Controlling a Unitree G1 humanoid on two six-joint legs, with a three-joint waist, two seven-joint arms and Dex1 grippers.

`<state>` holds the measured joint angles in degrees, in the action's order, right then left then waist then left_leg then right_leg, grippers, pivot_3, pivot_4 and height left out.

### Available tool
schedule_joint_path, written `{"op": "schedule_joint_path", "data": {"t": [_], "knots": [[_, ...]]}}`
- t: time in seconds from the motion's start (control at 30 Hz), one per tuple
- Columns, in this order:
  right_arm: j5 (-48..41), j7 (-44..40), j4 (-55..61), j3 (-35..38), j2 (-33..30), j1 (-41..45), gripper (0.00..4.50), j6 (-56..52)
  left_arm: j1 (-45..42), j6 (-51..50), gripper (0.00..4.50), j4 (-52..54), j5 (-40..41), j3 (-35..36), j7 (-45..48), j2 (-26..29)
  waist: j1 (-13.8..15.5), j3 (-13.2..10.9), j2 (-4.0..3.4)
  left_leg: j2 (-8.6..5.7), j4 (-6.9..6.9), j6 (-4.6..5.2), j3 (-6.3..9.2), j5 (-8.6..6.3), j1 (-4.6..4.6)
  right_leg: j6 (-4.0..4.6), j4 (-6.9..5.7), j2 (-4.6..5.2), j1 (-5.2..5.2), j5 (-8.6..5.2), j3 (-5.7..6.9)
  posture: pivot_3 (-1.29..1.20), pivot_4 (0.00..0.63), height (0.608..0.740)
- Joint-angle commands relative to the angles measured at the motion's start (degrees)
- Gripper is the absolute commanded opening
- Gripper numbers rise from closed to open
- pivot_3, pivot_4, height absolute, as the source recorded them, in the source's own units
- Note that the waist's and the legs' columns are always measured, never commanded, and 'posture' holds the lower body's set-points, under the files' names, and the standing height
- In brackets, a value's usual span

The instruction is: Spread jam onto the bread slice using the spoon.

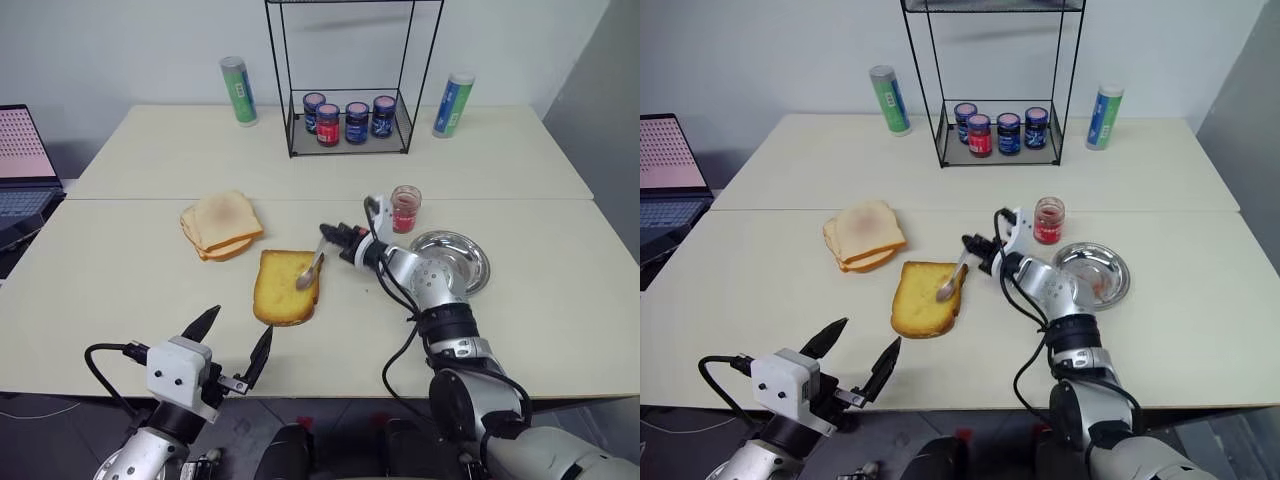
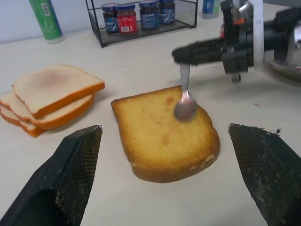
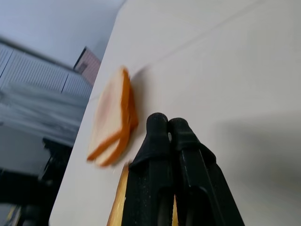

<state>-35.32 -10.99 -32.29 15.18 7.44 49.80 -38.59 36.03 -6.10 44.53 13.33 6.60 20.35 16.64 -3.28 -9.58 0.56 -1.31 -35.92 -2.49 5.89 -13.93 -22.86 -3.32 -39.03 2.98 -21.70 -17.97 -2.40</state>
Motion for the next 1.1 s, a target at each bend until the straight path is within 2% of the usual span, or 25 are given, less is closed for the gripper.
{"op": "schedule_joint_path", "data": {"t": [0.03, 0.13, 0.3, 0.43, 0.6, 0.77, 0.93, 1.1], "knots": [[-0.1, 1.4, -1.9, 1.2, 2.7, 2.7, 0.03, 4.3, -0.5, -0.1, 4.5, 2.2, -0.5, -0.2, -0.7, 0.0, 0.0, 0.0, 0.0, 0.01, 0.01, 0.0, 0.0, 0.0, 0.0, 0.0, 0.0, -0.01, 0.0, 0.0, 0.0, 0.0, 0.15, 0.74], [-0.9, 1.1, -0.8, 0.4, 3.6, 2.2, 0.03, 2.7, -0.9, -0.5, 4.5, 2.3, -0.4, -0.1, -1.0, 0.1, 0.0, 0.0, 0.0, 0.02, 0.01, 0.0, -0.02, 0.0, -0.03, 0.0, 0.0, 0.0, -0.02, 0.0, -0.03, 0.0, 0.15, 0.74], [-2.3, -2.8, 5.6, -5.0, 4.6, -1.9, 0.03, -5.0, -0.6, -0.7, 4.5, 2.7, -0.4, -0.1, -1.0, 0.1, 0.0, 0.0, -0.01, 0.04, 0.02, 0.0, 0.02, 0.0, -0.02, 0.0, -0.01, 0.0, -0.03, 0.0, -0.02, 0.0, 0.15, 0.74], [-2.6, -2.8, 10.3, -9.1, 5.4, -5.9, 0.03, -8.3, -0.5, -0.1, 4.5, 2.1, -0.5, -0.2, -0.8, 0.0, 0.0, 0.0, 0.0, 0.04, 0.02, 0.0, 0.13, 0.0, -0.03, 0.01, 0.01, 0.02, -0.01, 0.0, 0.0, 0.0, 0.15, 0.74], [-4.0, -4.4, 12.1, -11.6, 5.0, -6.6, 0.03, -11.3, -0.1, 0.7, 4.5, 1.5, -0.3, 0.3, -0.3, 0.1, 0.0, 0.0, 0.0, 0.02, 0.0, 0.0, 0.16, 0.0, -0.01, 0.01, 0.0, 0.03, 0.0, 0.0, -0.01, 0.0, 0.15, 0.74], [-2.3, -2.5, 7.0, -9.2, 5.8, -3.7, 0.03, -4.6, 0.2, 1.1, 4.5, 1.3, -0.4, 0.2, -0.3, -0.1, 0.0, 0.0, 0.0, 0.02, 0.01, 0.0, 0.16, 0.0, -0.01, 0.01, 0.0, 0.02, 0.0, 0.0, 0.0, 0.0, 0.15, 0.74], [1.7, -2.1, -0.3, -10.5, 6.8, 0.4, 0.03, 5.9, 0.2, 1.1, 4.5, 1.4, -0.4, 0.0, -0.5, -0.1, 0.0, 0.0, 0.0, 0.0, 0.0, 0.0, 0.1, 0.0, 0.0, 0.01, 0.0, 0.02, 0.0, 0.0, -0.01, 0.0, 0.15, 0.74], [0.4, 1.7, -6.2, -6.0, 7.3, 5.3, 0.03, 14.6, 0.1, 1.2, 4.5, 1.2, -0.3, 0.1, -0.5, 0.0, 0.0, 0.0, 0.0, 0.0, 0.0, 0.0, 0.07, 0.0, 0.02, 0.01, -0.01, 0.01, 0.01, 0.0, 0.0, 0.0, 0.15, 0.74]]}}
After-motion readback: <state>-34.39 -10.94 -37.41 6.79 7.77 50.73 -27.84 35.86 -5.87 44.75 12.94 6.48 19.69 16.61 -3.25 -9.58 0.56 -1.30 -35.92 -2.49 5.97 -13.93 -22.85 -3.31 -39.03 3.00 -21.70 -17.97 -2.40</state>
